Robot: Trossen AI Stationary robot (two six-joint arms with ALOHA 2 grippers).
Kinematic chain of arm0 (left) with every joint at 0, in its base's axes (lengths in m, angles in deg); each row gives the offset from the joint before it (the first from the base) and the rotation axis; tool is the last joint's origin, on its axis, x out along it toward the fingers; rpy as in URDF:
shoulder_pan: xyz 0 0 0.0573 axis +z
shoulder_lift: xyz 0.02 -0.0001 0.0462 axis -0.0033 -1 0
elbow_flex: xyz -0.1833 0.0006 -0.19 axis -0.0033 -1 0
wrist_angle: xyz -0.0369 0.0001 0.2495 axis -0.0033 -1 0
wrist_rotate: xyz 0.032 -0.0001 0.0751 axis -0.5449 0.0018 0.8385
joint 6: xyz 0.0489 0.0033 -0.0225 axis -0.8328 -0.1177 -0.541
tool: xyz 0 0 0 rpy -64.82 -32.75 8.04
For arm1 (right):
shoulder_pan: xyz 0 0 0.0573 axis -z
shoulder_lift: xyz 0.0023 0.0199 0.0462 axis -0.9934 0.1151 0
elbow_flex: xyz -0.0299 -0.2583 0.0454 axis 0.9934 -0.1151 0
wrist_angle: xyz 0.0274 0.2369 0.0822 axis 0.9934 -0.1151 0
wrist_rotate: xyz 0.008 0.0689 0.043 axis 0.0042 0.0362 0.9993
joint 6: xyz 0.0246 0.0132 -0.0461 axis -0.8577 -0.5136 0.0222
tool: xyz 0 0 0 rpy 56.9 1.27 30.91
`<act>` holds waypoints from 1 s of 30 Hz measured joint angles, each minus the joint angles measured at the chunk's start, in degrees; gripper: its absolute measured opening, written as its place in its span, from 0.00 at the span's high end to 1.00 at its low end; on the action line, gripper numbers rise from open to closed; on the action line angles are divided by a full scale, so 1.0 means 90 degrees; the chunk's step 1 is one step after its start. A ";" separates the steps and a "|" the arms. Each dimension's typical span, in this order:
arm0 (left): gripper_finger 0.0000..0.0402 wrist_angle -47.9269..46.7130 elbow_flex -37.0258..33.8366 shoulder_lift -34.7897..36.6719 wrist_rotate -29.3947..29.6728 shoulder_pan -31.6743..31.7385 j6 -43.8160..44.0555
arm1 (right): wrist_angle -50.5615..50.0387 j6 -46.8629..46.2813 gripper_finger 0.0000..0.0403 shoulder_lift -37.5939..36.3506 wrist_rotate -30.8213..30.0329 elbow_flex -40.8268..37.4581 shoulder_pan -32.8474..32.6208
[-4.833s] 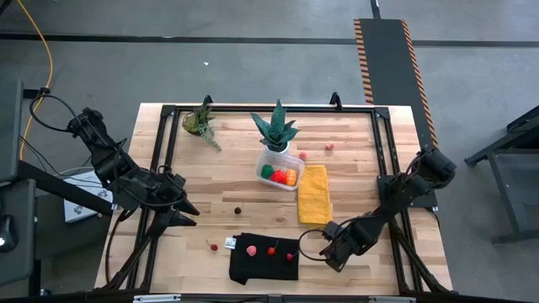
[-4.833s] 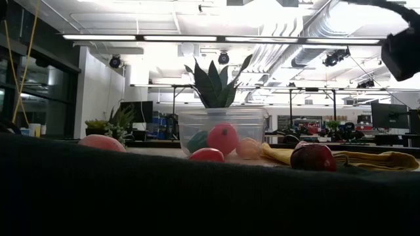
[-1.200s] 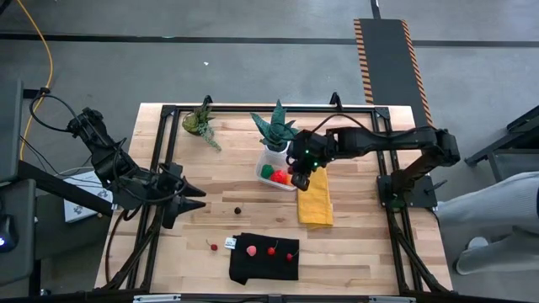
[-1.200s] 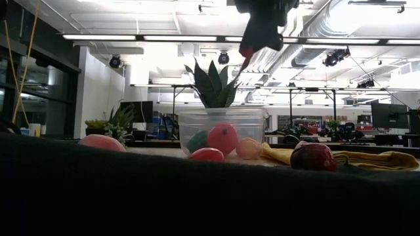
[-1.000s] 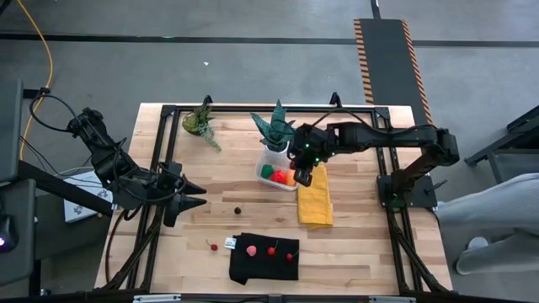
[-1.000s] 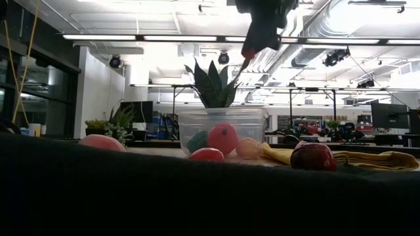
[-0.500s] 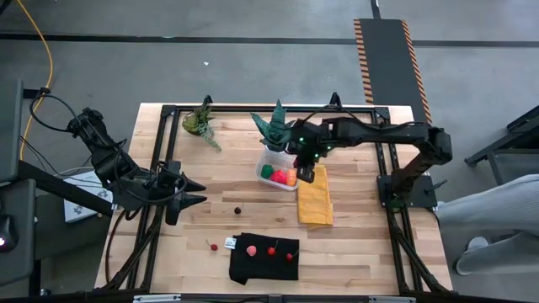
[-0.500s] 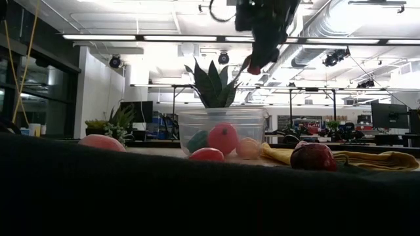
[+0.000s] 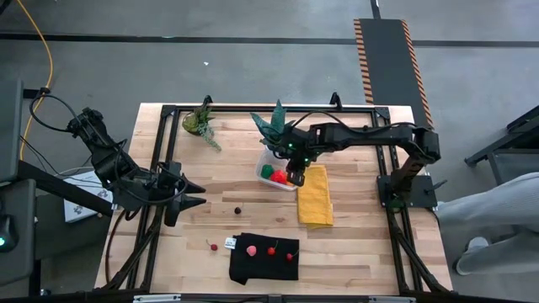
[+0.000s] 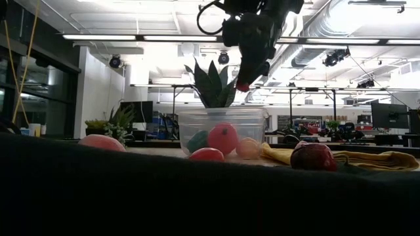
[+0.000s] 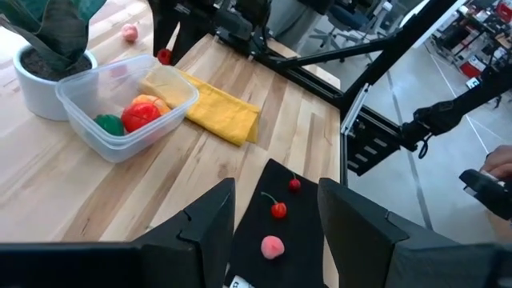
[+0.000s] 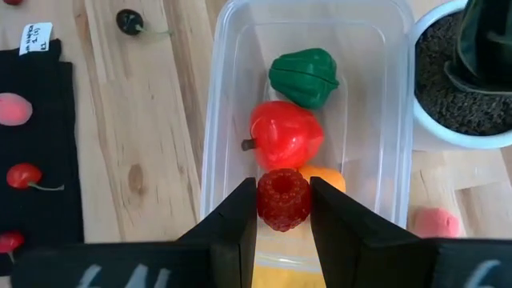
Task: Pick and placing Produce into tupperware
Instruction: Put the red raspberry into the transparent container, then put the blueberry into the transparent container
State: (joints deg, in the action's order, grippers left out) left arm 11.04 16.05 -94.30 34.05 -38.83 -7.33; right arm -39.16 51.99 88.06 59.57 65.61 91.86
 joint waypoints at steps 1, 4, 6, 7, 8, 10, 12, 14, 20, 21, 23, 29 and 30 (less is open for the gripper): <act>0.58 0.0001 -0.0002 0.0000 0.0000 0.0001 -0.0007 | 0.0001 -0.0006 0.80 0.0013 0.0002 0.0000 0.0000; 0.58 -0.0044 0.0001 0.0000 0.0000 0.0001 -0.0012 | 0.0007 -0.0051 0.80 0.0030 0.0000 0.0000 0.0000; 0.58 -0.0065 -0.0002 0.0000 0.0000 -0.0001 -0.0023 | 0.0056 -0.0047 0.80 0.0030 -0.0002 0.0000 0.0000; 0.58 -0.0077 -0.0002 0.0000 0.0000 0.0001 -0.0024 | 0.0057 -0.0040 0.80 0.0030 -0.0002 0.0000 0.0000; 0.58 -0.0095 -0.0002 0.0000 0.0000 -0.0001 -0.0024 | 0.0051 -0.0039 0.80 0.0030 -0.0004 0.0000 0.0000; 0.58 -0.0141 -0.0002 0.0000 0.0003 -0.0001 -0.0023 | 0.0053 -0.0028 0.80 0.0030 -0.0005 0.0000 0.0000; 0.58 -0.0153 -0.0002 0.0000 0.0003 -0.0001 -0.0024 | 0.0053 0.0006 0.80 0.0030 -0.0010 0.0000 0.0000; 0.58 -0.0156 -0.0002 0.0000 0.0005 -0.0001 -0.0022 | 0.0053 0.0014 0.80 0.0030 -0.0012 0.0000 0.0000; 0.58 -0.0168 -0.0002 0.0000 0.0024 -0.0001 -0.0024 | 0.0053 0.0062 0.73 0.0030 -0.0010 0.0000 -0.0010; 0.58 -0.0168 -0.0002 0.0000 0.0024 -0.0001 -0.0024 | 0.0053 0.0043 0.72 0.0030 -0.0010 0.0000 -0.0012; 0.58 -0.0173 -0.0002 0.0000 0.0024 -0.0001 -0.0024 | 0.0053 0.0011 0.70 0.0030 -0.0010 0.0000 -0.0015; 0.58 -0.0178 -0.0001 0.0000 0.0024 -0.0001 -0.0024 | 0.0046 -0.0130 0.68 0.0030 -0.0007 0.0000 -0.0015; 0.58 -0.0178 -0.0002 0.0000 0.0024 -0.0001 -0.0024 | 0.0012 -0.0190 0.68 0.0029 -0.0007 0.0000 -0.0015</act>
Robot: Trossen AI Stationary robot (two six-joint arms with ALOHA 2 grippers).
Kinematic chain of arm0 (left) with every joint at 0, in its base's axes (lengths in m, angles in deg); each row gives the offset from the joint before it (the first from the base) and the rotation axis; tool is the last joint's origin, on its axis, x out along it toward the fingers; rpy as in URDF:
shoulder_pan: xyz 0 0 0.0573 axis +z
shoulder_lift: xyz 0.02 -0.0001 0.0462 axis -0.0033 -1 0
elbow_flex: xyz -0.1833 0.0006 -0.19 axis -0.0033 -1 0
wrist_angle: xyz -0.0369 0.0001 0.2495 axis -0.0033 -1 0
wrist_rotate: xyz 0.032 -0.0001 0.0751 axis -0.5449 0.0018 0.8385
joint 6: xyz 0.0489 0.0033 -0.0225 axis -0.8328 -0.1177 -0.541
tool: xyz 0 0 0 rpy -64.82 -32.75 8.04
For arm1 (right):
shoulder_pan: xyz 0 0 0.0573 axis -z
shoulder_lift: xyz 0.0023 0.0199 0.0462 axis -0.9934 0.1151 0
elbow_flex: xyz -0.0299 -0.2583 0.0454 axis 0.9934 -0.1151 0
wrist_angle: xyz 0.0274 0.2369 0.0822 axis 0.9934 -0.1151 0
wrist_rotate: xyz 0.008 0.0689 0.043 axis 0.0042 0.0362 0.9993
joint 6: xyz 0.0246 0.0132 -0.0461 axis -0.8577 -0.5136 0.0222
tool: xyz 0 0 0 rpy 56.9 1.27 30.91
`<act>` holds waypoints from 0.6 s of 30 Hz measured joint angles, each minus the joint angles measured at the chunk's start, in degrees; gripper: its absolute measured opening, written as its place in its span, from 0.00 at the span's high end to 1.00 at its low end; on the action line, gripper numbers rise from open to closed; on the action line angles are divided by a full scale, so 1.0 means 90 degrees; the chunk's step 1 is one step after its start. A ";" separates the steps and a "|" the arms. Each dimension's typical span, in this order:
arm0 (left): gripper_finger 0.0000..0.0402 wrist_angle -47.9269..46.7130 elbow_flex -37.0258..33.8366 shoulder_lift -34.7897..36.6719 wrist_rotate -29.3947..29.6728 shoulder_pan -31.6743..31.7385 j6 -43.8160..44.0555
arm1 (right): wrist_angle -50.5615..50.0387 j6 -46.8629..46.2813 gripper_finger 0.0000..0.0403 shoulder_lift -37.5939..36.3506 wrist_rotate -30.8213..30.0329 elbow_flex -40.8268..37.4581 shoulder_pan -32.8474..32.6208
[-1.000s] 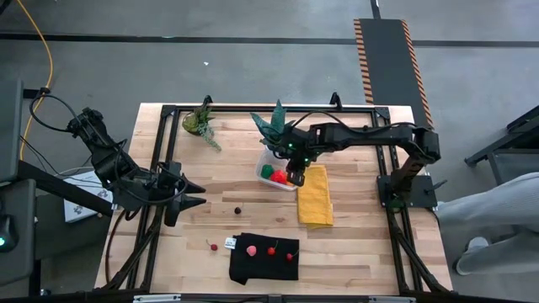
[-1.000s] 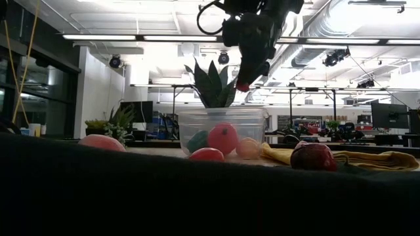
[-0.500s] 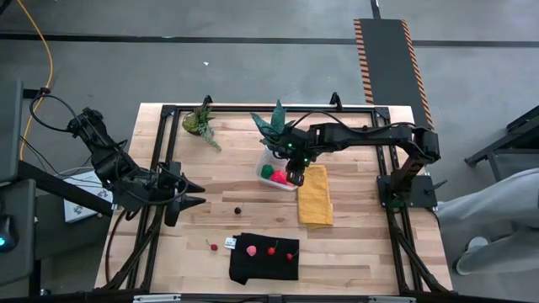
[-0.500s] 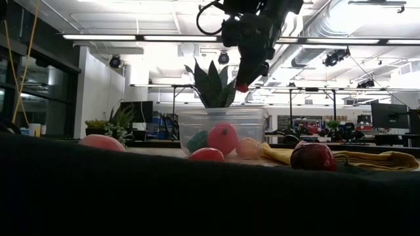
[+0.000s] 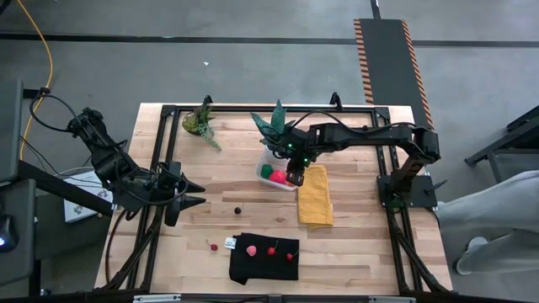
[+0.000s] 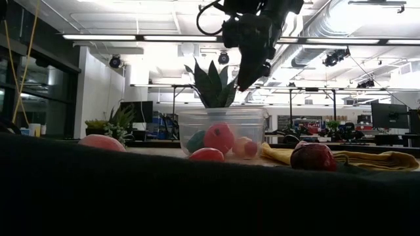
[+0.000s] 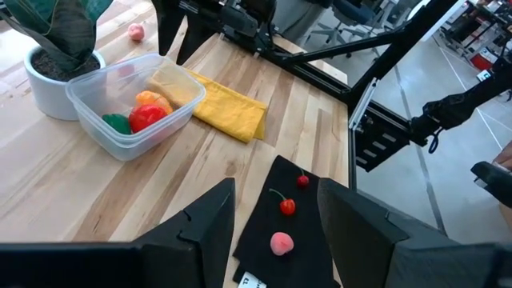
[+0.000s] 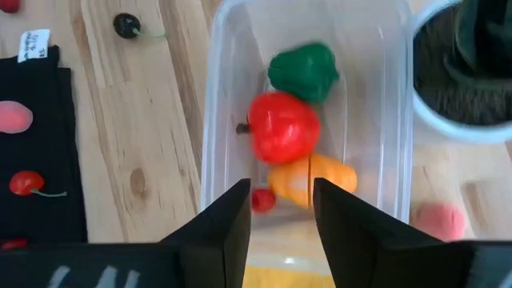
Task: Pick and placing Produce into tupperware
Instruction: Put the blueberry into the transparent container
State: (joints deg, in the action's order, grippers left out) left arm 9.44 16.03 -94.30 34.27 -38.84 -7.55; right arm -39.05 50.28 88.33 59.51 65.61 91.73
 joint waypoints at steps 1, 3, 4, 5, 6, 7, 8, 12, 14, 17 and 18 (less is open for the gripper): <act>0.58 0.0000 0.0000 0.0000 0.0000 0.0000 0.0000 | -0.0094 -0.0082 0.68 -0.0013 0.0000 0.0000 0.0000; 0.58 0.0000 0.0000 0.0000 0.0000 0.0000 0.0000 | -0.0335 -0.0188 0.68 -0.0092 -0.0012 -0.0006 0.0000; 0.58 0.0000 0.0000 0.0000 0.0000 0.0001 0.0000 | -0.0416 -0.0234 0.68 -0.0164 -0.0069 -0.0007 0.0000; 0.58 -0.0002 0.0000 0.0000 0.0000 0.0000 -0.0002 | -0.0487 -0.0270 0.68 -0.0255 -0.0134 -0.0007 0.0000; 0.58 -0.0002 0.0000 0.0000 0.0000 0.0001 -0.0011 | -0.0528 -0.0331 0.68 -0.0359 -0.0222 -0.0007 -0.0013; 0.58 -0.0005 0.0000 0.0000 0.0000 0.0000 -0.0045 | -0.0562 -0.0392 0.68 -0.0485 -0.0322 -0.0007 -0.0019; 0.58 -0.0005 0.0000 0.0000 0.0000 0.0002 -0.0079 | -0.0609 -0.0444 0.68 -0.0624 -0.0410 -0.0007 -0.0019; 0.58 -0.0007 0.0000 0.0000 0.0055 0.0000 -0.0216 | -0.0706 -0.0837 0.68 -0.1252 -0.0882 -0.0007 -0.0019; 0.58 -0.0007 0.0001 0.0002 0.0097 0.0001 -0.0247 | -0.0792 -0.1006 0.68 -0.1566 -0.1129 -0.0007 -0.0019; 0.58 -0.0005 0.0000 0.0002 0.0091 0.0001 -0.0294 | -0.0885 -0.1277 0.68 -0.1989 -0.1431 -0.0079 -0.0028; 0.58 -0.0008 0.0000 0.0000 0.0064 0.0002 -0.0332 | -0.0885 -0.1393 0.68 -0.2136 -0.1456 -0.0175 -0.0028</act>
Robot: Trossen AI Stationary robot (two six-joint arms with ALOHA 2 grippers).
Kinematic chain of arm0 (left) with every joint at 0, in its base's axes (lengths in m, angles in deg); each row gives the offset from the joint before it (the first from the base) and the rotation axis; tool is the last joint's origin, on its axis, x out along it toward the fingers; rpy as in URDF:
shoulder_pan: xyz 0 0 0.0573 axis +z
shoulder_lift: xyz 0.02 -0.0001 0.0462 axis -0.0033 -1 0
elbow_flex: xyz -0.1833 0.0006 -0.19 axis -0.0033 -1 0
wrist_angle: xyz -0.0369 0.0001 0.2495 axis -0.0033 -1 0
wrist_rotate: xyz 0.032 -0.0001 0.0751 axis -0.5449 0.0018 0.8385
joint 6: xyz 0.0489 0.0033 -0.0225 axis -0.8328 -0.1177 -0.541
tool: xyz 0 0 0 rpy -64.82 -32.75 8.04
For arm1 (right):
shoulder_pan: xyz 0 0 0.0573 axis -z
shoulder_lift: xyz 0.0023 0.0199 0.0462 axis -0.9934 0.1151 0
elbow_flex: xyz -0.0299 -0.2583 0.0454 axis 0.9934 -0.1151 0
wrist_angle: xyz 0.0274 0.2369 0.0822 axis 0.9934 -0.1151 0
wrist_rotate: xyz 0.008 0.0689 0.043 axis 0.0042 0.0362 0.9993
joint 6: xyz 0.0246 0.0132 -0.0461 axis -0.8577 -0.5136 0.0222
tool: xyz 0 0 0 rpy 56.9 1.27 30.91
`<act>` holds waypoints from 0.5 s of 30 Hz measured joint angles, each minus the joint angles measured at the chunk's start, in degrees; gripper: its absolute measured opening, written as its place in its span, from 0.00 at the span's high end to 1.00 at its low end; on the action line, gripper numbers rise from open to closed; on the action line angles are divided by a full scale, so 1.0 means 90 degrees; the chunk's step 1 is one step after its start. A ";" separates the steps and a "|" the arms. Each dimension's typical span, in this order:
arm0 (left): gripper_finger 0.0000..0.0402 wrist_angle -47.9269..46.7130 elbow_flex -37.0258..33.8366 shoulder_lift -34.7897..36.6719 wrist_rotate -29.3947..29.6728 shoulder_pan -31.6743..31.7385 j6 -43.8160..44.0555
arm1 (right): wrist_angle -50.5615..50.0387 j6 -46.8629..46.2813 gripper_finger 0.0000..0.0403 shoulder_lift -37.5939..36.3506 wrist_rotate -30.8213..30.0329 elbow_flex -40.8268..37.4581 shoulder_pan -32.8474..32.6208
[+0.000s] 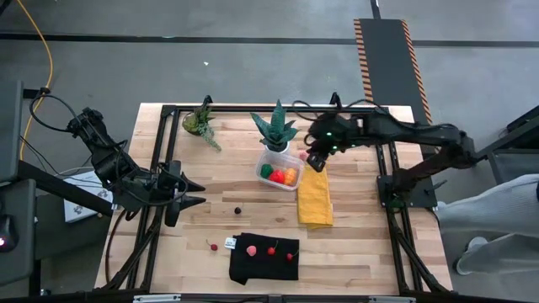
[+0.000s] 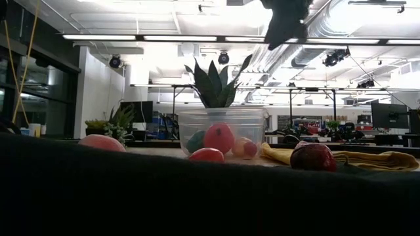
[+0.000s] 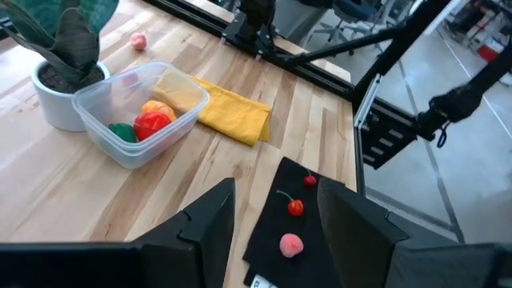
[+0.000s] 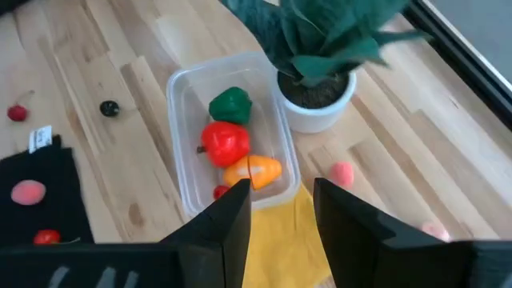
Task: Pick and placing Produce into tupperware
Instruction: Put the blueberry into the transparent container
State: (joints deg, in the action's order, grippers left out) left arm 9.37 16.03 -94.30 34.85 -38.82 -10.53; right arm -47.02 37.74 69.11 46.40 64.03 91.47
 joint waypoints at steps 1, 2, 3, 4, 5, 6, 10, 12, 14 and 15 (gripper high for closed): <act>0.58 -0.0004 0.0002 0.0002 -0.0028 -0.0001 -0.0026 | 0.0043 -0.0119 0.68 -0.0153 -0.0001 -0.0133 0.0002; 0.58 -0.0039 0.0002 0.0002 -0.0051 0.0001 -0.0061 | 0.0117 -0.0267 0.68 -0.0310 -0.0001 -0.0295 0.0001; 0.58 -0.0125 0.0002 0.0000 -0.0088 0.0001 -0.0062 | 0.0218 -0.0433 0.68 -0.0475 -0.0001 -0.0495 -0.0001; 0.58 -0.0233 0.0002 0.0002 -0.0116 -0.0002 -0.0061 | 0.0345 -0.0598 0.68 -0.0640 0.0002 -0.0717 -0.0017; 0.58 -0.0315 0.0002 0.0002 -0.0147 -0.0001 -0.0059 | 0.0508 -0.0750 0.68 -0.0789 -0.0001 -0.0944 -0.0050; 0.58 -0.0410 0.0002 0.0001 -0.0182 0.0002 -0.0059 | 0.0699 -0.0879 0.68 -0.0932 -0.0008 -0.1165 -0.0094; 0.58 -0.0783 0.0002 0.0005 -0.0260 0.0005 0.0058 | 0.1373 -0.1482 0.68 -0.1347 0.0001 -0.1920 -0.0304; 0.58 -0.1025 0.0002 0.0005 -0.0437 0.0054 0.0154 | 0.1647 -0.1728 0.68 -0.1456 0.0004 -0.2208 -0.0411; 0.58 -0.1296 0.0002 -0.0017 -0.0798 0.0310 0.0128 | 0.1844 -0.1906 0.68 -0.1468 -0.0001 -0.2391 -0.0506; 0.58 -0.1397 0.0002 -0.0059 -0.0906 0.0474 0.0015 | 0.1915 -0.1977 0.68 -0.1461 0.0002 -0.2457 -0.0553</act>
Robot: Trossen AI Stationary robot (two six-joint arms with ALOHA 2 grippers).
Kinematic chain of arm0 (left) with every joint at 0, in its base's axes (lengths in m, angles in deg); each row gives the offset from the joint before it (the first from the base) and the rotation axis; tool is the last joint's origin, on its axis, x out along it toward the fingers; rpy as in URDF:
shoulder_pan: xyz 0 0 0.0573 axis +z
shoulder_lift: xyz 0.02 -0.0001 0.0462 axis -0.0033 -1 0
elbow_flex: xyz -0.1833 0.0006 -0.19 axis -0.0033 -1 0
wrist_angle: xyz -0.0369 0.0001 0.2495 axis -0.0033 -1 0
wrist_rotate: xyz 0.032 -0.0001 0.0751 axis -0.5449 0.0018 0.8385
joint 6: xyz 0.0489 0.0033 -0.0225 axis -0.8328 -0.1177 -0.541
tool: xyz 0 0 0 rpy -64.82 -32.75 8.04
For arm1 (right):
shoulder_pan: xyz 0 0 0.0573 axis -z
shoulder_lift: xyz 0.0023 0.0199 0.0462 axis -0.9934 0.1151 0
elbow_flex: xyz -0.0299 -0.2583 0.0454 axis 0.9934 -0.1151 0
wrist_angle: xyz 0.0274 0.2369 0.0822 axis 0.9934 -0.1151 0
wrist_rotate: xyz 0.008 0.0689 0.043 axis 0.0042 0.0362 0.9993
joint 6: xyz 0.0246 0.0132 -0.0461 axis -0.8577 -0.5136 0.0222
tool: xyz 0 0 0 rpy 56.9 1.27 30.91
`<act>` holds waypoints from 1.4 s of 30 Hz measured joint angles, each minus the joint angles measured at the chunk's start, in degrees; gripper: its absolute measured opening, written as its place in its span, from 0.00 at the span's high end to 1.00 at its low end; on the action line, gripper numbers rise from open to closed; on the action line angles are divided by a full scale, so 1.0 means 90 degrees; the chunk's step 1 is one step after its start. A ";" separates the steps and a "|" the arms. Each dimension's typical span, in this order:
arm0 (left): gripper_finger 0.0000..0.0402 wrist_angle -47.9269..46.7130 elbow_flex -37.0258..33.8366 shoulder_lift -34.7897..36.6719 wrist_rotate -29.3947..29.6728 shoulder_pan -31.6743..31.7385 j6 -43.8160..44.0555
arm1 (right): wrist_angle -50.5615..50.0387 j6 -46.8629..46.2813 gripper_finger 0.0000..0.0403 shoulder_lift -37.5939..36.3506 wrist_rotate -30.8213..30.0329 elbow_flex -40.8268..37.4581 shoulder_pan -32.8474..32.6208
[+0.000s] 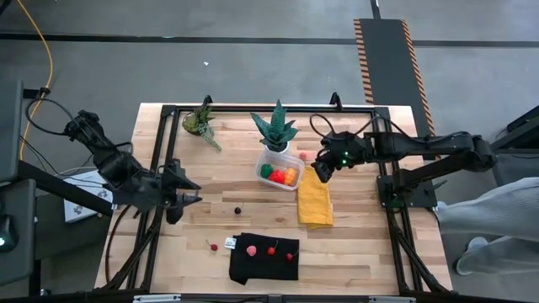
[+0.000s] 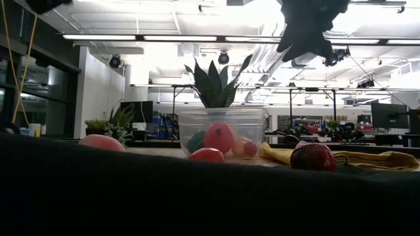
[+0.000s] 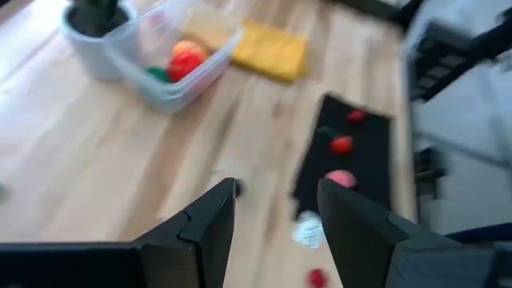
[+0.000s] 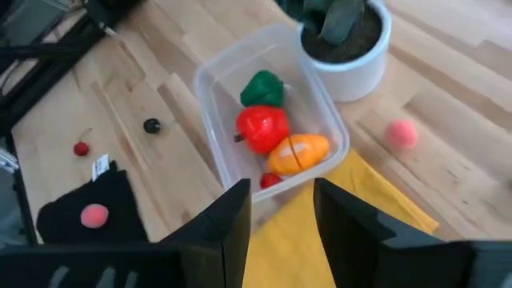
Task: Pick and placing Produce into tupperware
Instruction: Put the blueberry into the transparent container
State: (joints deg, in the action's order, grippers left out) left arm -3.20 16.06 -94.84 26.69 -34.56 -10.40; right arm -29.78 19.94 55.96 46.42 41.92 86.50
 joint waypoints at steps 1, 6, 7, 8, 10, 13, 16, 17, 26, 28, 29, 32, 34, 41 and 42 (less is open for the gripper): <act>0.58 -0.0074 0.0000 -0.0043 -0.0105 0.0179 -0.0141 | 0.0056 -0.0018 0.68 0.0006 0.0000 -0.0049 -0.0046; 0.58 -0.0091 0.0000 -0.0362 -0.0780 0.1049 -0.1472 | 0.0291 -0.0060 0.68 0.0056 -0.0003 -0.0150 -0.0194; 0.58 -0.0075 0.0001 -0.0471 -0.0889 0.1238 -0.1806 | 0.0308 -0.0056 0.68 0.0056 -0.0022 -0.0150 -0.0213; 0.58 -0.0074 -0.0002 -0.0627 -0.1012 0.1382 -0.2077 | 0.0308 -0.0053 0.68 0.0056 -0.0075 -0.0150 -0.0232; 0.58 -0.0043 -0.0002 -0.0885 -0.1387 0.1662 -0.2456 | 0.0303 -0.0050 0.68 0.0051 -0.0158 -0.0150 -0.0269; 0.58 0.0049 -0.0001 -0.1347 -0.1895 0.2135 -0.2872 | 0.0261 -0.0026 0.68 0.0051 -0.0222 -0.0150 -0.0309; 0.58 0.0233 -0.0003 -0.1805 -0.2375 0.2530 -0.3152 | 0.0131 -0.0010 0.68 0.0048 -0.0270 -0.0150 -0.0322; 0.58 0.0283 -0.0002 -0.1947 -0.2475 0.2650 -0.3232 | 0.0045 -0.0010 0.68 0.0031 -0.0270 -0.0150 -0.0322; 0.58 0.1140 -0.0002 -0.2666 -0.2752 0.3031 -0.3520 | -0.0328 0.0132 0.68 -0.0136 -0.0272 -0.0148 -0.0322; 0.58 0.1272 -0.0002 -0.2668 -0.2752 0.3031 -0.3500 | -0.0450 0.0174 0.68 -0.0199 -0.0272 -0.0150 -0.0322; 0.58 0.1300 0.0000 -0.2671 -0.2749 0.3031 -0.3448 | -0.0498 0.0197 0.68 -0.0231 -0.0272 -0.0149 -0.0322; 0.58 0.1287 -0.0020 -0.2672 -0.2624 0.3026 -0.3154 | -0.0671 0.0327 0.68 -0.0315 -0.0272 -0.0149 -0.0322; 0.58 0.1362 -0.0181 -0.2614 -0.2531 0.3026 -0.2893 | -0.0756 0.0399 0.68 -0.0381 -0.0273 -0.0148 -0.0322; 0.58 0.1945 -0.1318 -0.2129 -0.2475 0.2898 -0.1506 | -0.1021 0.0567 0.68 -0.0604 -0.0277 -0.0148 -0.0322; 0.58 0.2129 -0.1458 -0.2024 -0.2507 0.2876 -0.1321 | -0.1020 0.0566 0.68 -0.0622 -0.0279 -0.0148 -0.0322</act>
State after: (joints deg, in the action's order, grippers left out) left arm 15.95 2.93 -113.05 4.13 -8.67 -22.29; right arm -38.95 25.04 50.36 43.90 40.59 83.60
